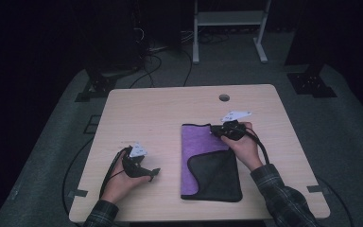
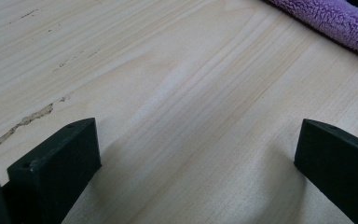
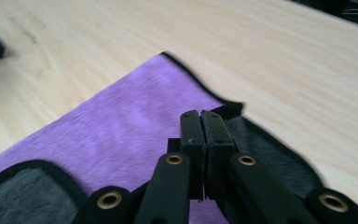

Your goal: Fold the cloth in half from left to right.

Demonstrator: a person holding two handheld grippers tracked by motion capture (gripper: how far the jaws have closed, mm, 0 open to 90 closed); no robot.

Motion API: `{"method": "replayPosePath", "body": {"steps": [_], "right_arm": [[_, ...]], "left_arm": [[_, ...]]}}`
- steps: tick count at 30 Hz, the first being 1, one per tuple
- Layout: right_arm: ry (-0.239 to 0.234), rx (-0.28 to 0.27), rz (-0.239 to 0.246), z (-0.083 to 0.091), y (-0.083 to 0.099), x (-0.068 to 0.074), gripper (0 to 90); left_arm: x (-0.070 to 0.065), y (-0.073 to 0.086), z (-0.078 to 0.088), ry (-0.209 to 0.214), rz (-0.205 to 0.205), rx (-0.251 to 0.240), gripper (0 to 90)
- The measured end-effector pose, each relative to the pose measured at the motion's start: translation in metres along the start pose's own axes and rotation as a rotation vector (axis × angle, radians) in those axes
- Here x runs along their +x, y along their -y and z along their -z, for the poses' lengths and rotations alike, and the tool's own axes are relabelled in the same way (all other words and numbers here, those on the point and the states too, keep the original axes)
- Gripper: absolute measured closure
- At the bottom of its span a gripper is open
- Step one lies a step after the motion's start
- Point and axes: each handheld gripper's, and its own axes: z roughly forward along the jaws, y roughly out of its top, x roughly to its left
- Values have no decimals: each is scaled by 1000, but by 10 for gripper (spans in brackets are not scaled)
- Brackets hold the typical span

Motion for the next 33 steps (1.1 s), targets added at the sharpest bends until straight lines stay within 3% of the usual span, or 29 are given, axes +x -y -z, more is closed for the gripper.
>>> {"method": "replayPosePath", "body": {"steps": [10, 19, 26, 29, 31, 33], "right_arm": [[113, -18, -57, 13, 4, -41, 883], [177, 43, -93, -6, 22, -67, 884], [222, 108, -73, -25, 31, -75, 880], [234, 113, -78, -24, 33, -79, 788], [230, 83, -96, -18, 32, -83, 725], [228, 53, -107, -10, 30, -85, 718]], "left_arm": [[0, 0, 0, -1, 2, 0, 0], [-1, 0, 0, -4, 5, -1, 0], [-1, 0, 0, -4, 5, -2, 0], [-1, 0, 0, -4, 6, -1, 0], [-1, 0, 0, -4, 5, -1, 0], [-1, 0, 0, -4, 5, -2, 0]]}}
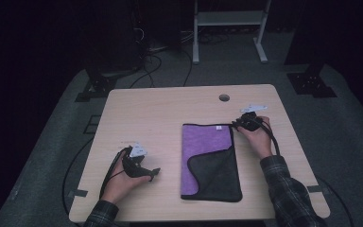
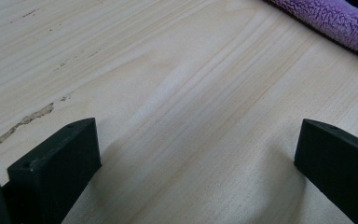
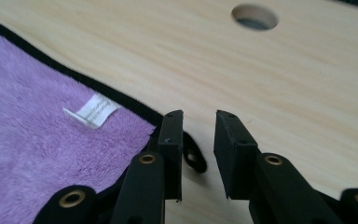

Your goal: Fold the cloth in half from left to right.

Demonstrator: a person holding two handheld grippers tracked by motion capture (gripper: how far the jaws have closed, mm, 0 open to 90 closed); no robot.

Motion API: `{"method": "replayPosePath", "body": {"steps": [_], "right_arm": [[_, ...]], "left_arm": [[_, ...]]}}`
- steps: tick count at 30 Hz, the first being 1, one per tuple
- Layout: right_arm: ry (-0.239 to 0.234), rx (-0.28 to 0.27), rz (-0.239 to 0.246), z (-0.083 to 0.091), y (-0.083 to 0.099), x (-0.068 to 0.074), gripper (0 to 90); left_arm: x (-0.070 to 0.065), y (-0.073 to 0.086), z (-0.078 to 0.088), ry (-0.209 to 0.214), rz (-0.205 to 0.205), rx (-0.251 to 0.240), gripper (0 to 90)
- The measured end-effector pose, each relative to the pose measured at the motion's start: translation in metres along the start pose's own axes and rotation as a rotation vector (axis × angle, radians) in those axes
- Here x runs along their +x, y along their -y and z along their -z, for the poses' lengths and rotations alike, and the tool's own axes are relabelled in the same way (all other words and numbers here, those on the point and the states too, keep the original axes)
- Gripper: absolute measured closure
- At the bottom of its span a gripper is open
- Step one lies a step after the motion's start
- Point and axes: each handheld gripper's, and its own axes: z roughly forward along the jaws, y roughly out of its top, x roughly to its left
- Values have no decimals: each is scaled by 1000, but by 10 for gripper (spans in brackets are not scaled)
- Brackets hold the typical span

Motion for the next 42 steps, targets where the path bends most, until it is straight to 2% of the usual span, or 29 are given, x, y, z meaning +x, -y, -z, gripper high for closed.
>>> {"method": "replayPosePath", "body": {"steps": [4, 10, 17, 21, 27, 35, 42], "right_arm": [[-8, -27, 15, 15, -3, 0, 718], [-46, -36, 35, 28, -4, 10, 706], [-143, -40, 26, 35, -1, 29, 674], [-184, -39, 24, 38, -2, 42, 586], [-270, -16, 39, 43, 2, 68, 520], [-392, 3, 116, 43, 11, 112, 456], [-455, 6, 173, 33, 12, 149, 439]], "left_arm": [[0, 0, 0, 0, 0, 0, 0], [0, 0, 0, 0, 0, 0, 0], [0, 0, 0, 0, 0, 0, 0], [0, 0, 0, 0, 0, 0, 0], [0, 0, 0, 0, 0, 2, 0], [0, 0, 0, 1, -1, 3, 0], [0, 0, 0, 1, 0, 3, 0]]}}
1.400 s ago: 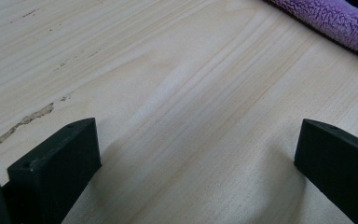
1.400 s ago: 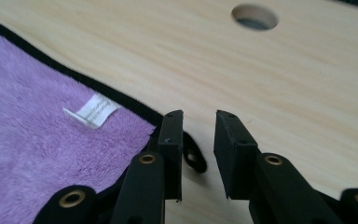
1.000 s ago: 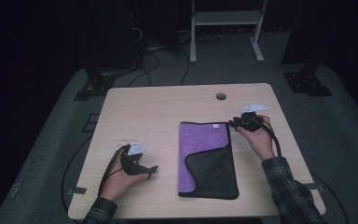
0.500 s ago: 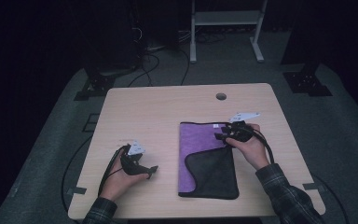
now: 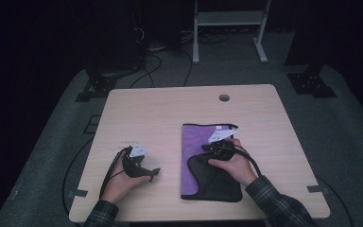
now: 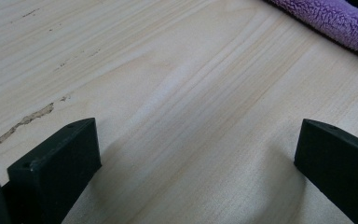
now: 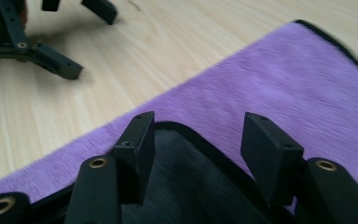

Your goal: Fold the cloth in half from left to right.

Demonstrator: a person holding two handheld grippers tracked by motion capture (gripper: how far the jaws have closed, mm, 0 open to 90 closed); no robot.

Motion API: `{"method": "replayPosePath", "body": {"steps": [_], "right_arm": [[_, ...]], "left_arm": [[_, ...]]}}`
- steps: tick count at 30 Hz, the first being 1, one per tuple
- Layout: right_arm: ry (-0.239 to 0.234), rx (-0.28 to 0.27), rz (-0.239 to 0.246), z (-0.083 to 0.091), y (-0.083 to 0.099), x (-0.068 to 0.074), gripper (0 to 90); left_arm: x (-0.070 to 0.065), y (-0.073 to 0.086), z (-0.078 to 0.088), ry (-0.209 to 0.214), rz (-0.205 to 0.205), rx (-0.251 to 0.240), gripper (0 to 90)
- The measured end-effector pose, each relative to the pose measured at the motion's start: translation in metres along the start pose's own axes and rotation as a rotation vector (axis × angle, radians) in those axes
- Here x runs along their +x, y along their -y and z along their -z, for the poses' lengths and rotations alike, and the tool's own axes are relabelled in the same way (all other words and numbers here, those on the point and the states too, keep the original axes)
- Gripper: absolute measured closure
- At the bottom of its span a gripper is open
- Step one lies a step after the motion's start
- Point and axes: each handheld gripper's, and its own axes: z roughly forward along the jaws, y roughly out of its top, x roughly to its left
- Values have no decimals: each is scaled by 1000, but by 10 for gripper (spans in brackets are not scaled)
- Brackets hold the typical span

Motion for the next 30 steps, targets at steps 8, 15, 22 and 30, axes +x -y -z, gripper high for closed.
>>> {"method": "replayPosePath", "body": {"steps": [8, 15, 22, 30], "right_arm": [[-4, 7, 20, -23, -2, 15, 411], [28, 52, 68, -34, 6, 25, 406], [27, 58, 84, -29, 6, 24, 641], [2, 43, 74, -14, 6, 21, 814]], "left_arm": [[0, 0, 0, 0, 0, 0, 0], [0, 0, 0, 0, 0, 0, 0], [0, 0, 0, 0, 0, 0, 0], [0, 0, 0, 0, 0, 0, 0]]}}
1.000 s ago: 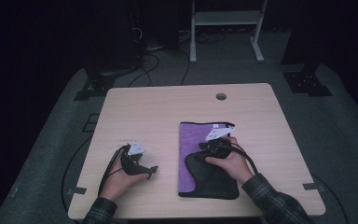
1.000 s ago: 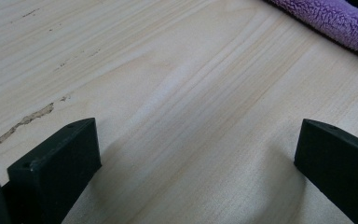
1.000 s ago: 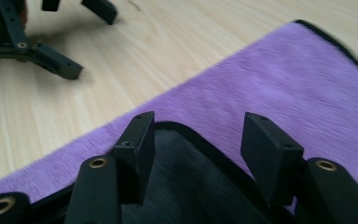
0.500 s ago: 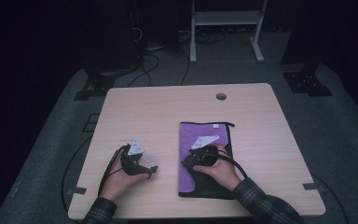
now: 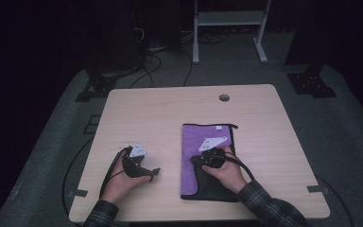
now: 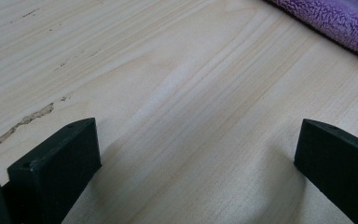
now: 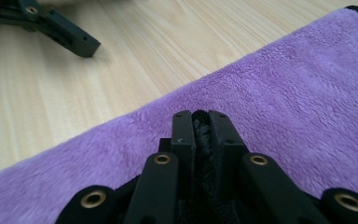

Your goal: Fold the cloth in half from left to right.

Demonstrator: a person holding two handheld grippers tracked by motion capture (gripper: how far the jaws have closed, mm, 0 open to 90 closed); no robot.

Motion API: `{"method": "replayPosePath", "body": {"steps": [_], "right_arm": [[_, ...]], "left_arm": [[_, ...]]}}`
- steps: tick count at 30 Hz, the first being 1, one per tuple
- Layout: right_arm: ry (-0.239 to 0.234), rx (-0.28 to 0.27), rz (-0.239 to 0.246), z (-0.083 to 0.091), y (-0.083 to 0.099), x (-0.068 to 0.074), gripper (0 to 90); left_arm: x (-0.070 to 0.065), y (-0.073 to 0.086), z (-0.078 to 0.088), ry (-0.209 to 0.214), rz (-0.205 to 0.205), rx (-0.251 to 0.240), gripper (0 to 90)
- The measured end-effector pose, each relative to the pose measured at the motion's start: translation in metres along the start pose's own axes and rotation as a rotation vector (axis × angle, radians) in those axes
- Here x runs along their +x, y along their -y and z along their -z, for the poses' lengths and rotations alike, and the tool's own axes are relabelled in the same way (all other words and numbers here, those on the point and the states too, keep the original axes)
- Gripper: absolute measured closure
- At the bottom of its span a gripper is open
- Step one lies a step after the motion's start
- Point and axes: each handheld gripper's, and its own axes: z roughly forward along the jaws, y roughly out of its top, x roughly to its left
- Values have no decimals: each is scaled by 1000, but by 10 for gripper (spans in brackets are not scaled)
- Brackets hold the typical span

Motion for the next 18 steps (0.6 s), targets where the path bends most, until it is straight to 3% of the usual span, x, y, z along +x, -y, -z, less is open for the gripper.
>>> {"method": "replayPosePath", "body": {"steps": [9, 18], "right_arm": [[-28, -41, -47, 37, 10, -4, 818], [-40, -41, -68, 71, 33, -2, 816]], "left_arm": [[0, 0, 0, 0, 0, 0, 0], [0, 0, 0, -1, 0, 0, 0]]}}
